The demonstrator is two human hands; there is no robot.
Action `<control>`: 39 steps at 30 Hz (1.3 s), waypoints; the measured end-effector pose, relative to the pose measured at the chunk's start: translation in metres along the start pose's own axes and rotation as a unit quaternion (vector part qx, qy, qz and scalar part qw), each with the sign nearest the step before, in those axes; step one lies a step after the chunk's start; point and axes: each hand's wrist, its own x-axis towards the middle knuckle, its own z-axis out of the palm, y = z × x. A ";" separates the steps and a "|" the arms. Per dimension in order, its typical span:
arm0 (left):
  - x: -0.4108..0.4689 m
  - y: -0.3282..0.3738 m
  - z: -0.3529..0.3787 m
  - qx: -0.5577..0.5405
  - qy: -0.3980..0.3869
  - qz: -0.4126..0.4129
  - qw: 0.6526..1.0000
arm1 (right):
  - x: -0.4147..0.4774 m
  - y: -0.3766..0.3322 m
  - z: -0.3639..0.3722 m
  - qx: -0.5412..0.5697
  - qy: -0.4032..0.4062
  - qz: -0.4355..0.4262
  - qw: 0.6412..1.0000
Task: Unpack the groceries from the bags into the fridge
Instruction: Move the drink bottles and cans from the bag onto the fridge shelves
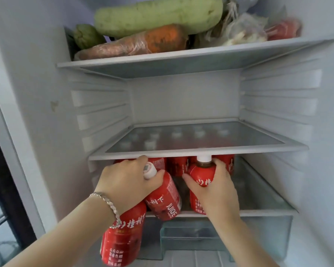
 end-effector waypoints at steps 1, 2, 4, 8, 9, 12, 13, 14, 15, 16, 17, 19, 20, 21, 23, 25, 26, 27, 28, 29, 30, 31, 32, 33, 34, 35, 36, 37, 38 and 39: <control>-0.001 0.000 0.001 -0.001 0.002 -0.001 1.000 | 0.003 0.004 0.003 0.021 -0.028 -0.003 0.999; -0.001 -0.001 0.001 0.000 0.006 -0.002 1.000 | 0.008 0.006 0.005 0.038 -0.056 -0.012 0.998; 0.000 0.000 0.002 0.005 0.013 -0.001 1.000 | 0.019 0.007 0.012 0.030 -0.104 -0.032 0.994; 0.000 0.000 0.001 0.003 0.007 -0.005 1.000 | 0.039 0.003 0.032 -0.098 -0.156 -0.030 0.982; 0.000 0.000 0.001 0.002 0.006 -0.007 1.000 | 0.042 0.003 0.037 -0.091 -0.170 -0.019 0.981; -0.002 0.000 0.001 -0.008 0.006 -0.010 1.000 | 0.042 0.004 0.042 -0.008 -0.179 -0.025 0.984; -0.002 0.000 0.001 -0.013 0.007 -0.012 1.000 | 0.037 0.003 0.038 0.016 -0.170 -0.024 0.985; -0.003 0.000 0.001 -0.017 0.007 -0.016 1.000 | 0.029 0.002 0.033 0.051 -0.174 -0.015 0.983; -0.003 0.000 0.002 -0.021 0.008 -0.020 1.000 | 0.019 0.002 0.026 0.101 -0.195 -0.011 0.976; -0.003 0.000 0.002 -0.024 0.011 -0.024 0.999 | 0.007 0.002 0.021 0.148 -0.232 -0.017 0.961; -0.003 0.001 0.002 -0.028 0.014 -0.026 0.999 | -0.005 -0.001 0.016 0.175 -0.278 -0.036 0.944; -0.004 0.003 0.002 -0.038 0.014 -0.023 0.999 | -0.025 -0.011 0.017 0.182 -0.348 -0.093 0.915; -0.004 0.005 0.002 -0.039 0.012 -0.014 0.999 | -0.030 -0.012 0.021 0.176 -0.338 -0.107 0.918; -0.004 0.008 0.002 -0.038 0.011 0.000 0.999 | -0.033 -0.013 0.026 0.166 -0.301 -0.104 0.933; -0.005 0.013 0.001 -0.045 0.009 0.027 0.999 | -0.036 -0.018 0.027 0.151 -0.218 -0.079 0.961; -0.005 0.015 -0.001 -0.076 0.003 0.032 0.997 | -0.039 -0.014 0.021 0.149 -0.166 -0.062 0.973; -0.005 0.015 -0.002 -0.100 0.002 0.026 0.995 | -0.041 -0.011 0.016 0.152 -0.143 -0.048 0.977; -0.004 0.015 -0.002 -0.124 0.007 0.015 0.992 | -0.042 -0.009 0.009 0.158 -0.122 -0.033 0.979; -0.004 0.015 -0.002 -0.146 0.017 0.003 0.989 | -0.041 -0.005 0.003 0.163 -0.106 -0.017 0.981; -0.004 0.015 -0.002 -0.164 0.031 -0.006 0.986 | -0.039 0.000 -0.003 0.166 -0.095 -0.003 0.981; -0.004 0.016 -0.001 -0.179 0.045 -0.012 0.983 | -0.034 0.004 -0.010 0.166 -0.087 0.006 0.982; -0.005 0.017 -0.001 -0.194 0.059 -0.014 0.979 | -0.028 0.009 -0.015 0.160 -0.082 0.014 0.984; -0.005 0.019 -0.001 -0.206 0.072 -0.012 0.976 | -0.020 0.015 -0.018 0.154 -0.075 0.021 0.985; -0.006 0.020 -0.001 -0.216 0.084 -0.010 0.973 | -0.013 0.019 -0.019 0.150 -0.070 0.029 0.986; -0.006 0.021 -0.001 -0.227 0.093 -0.011 0.969 | -0.006 0.023 -0.019 0.150 -0.067 0.033 0.986; -0.005 0.021 -0.001 -0.240 0.099 -0.014 0.966 | 0.002 0.027 -0.017 0.147 -0.065 0.035 0.986; -0.004 0.022 -0.001 -0.256 0.102 -0.019 0.961 | 0.009 0.030 -0.014 0.141 -0.063 0.036 0.987; -0.003 0.022 0.000 -0.272 0.102 -0.025 0.957 | 0.017 0.032 -0.011 0.132 -0.063 0.038 0.989; -0.002 0.022 0.002 -0.285 0.101 -0.029 0.953 | 0.025 0.034 -0.008 0.110 -0.068 0.040 0.991; -0.001 0.024 0.003 -0.293 0.102 -0.031 0.950 | 0.032 0.035 -0.004 0.058 -0.084 0.045 0.994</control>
